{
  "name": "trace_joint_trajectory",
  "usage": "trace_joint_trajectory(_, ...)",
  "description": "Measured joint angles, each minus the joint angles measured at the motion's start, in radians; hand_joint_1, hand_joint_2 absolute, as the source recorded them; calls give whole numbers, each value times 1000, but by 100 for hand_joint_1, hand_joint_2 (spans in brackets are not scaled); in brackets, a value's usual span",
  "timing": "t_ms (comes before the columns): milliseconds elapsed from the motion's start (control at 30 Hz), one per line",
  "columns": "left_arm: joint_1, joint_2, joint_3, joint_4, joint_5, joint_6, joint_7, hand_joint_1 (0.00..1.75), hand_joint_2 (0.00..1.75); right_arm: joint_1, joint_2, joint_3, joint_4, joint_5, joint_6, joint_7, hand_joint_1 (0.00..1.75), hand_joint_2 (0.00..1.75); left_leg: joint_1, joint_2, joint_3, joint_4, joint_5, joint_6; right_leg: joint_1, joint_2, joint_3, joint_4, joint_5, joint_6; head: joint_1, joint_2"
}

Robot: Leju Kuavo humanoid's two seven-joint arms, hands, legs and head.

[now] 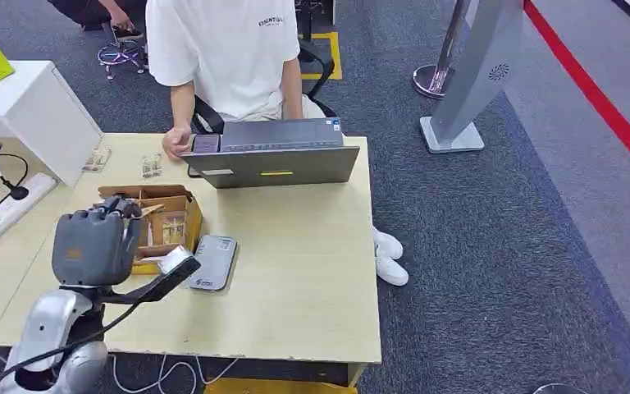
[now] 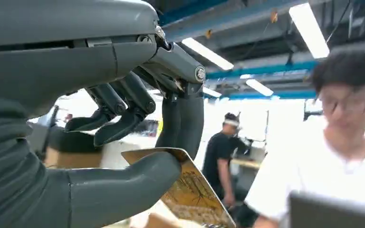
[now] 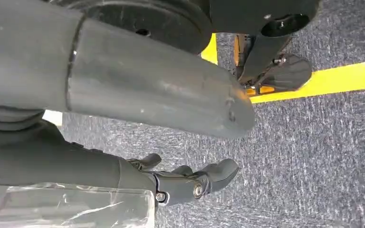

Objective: Pass the card to the sensor for recognition and then transmit it.

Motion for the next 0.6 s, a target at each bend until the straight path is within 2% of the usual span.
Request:
trace_joint_trajectory(200, -24, 67, -3, -125, 65, -10, -9, 175, 175, 0, 0, -10, 0, -7, -1, 0, 0, 0, 0, 0, 0, 0, 0, 0, 0, 0, -2, 0, 0, 0, 0, 0)
trace_joint_trajectory(267, -91, 86, -11, -139, 91, -23, 6, 175, 175, 0, 0, -11, 0, 15, 4, 1, 0, 0, 0, -2, 0, 1, 1, 0, 0, -3, -2, 0, 0, 0, -1, 0)
trace_joint_trajectory(300, -142, 85, -14, -122, 56, -29, 26, 175, 175, -1, 0, -9, 0, 36, 12, 2, 0, 0, 0, -4, -1, 1, 3, 1, 0, -5, -2, 0, 1, 1, 0, 0)
trace_joint_trajectory(333, -218, 78, -15, -88, 12, -20, 51, 175, 175, -3, 0, -1, 0, 58, 22, 2, 0, 0, 0, -6, -3, 1, 5, 1, 0, -7, -2, 0, 2, 1, 0, 0)
trace_joint_trajectory(400, -340, 67, -15, 42, -85, 23, 97, 175, 175, -8, 0, 18, 0, 90, 36, 2, 0, 0, 0, -6, -2, 0, 7, 0, 0, -7, -2, 0, 5, 0, 0, 0)
trace_joint_trajectory(467, -471, 52, -14, 250, -136, 75, 111, 175, 175, -13, 0, 37, 0, 115, 45, 1, 0, 0, 0, -6, -3, 0, 10, 0, 0, -7, -2, 0, 8, -1, 0, 0)
trace_joint_trajectory(533, -557, 42, -12, 439, -169, 121, 111, 175, 175, -14, 0, 51, 0, 121, 50, 2, 0, 0, 0, -3, -3, 0, 11, -1, 0, -3, -3, 1, 11, -1, 0, 0)
trace_joint_trajectory(600, -606, 32, -11, 559, -180, 142, 113, 175, 175, -12, 0, 57, 0, 125, 52, 3, 0, 0, 0, -1, -3, 0, 11, -1, 0, 0, -4, 1, 11, 0, -1, 0)
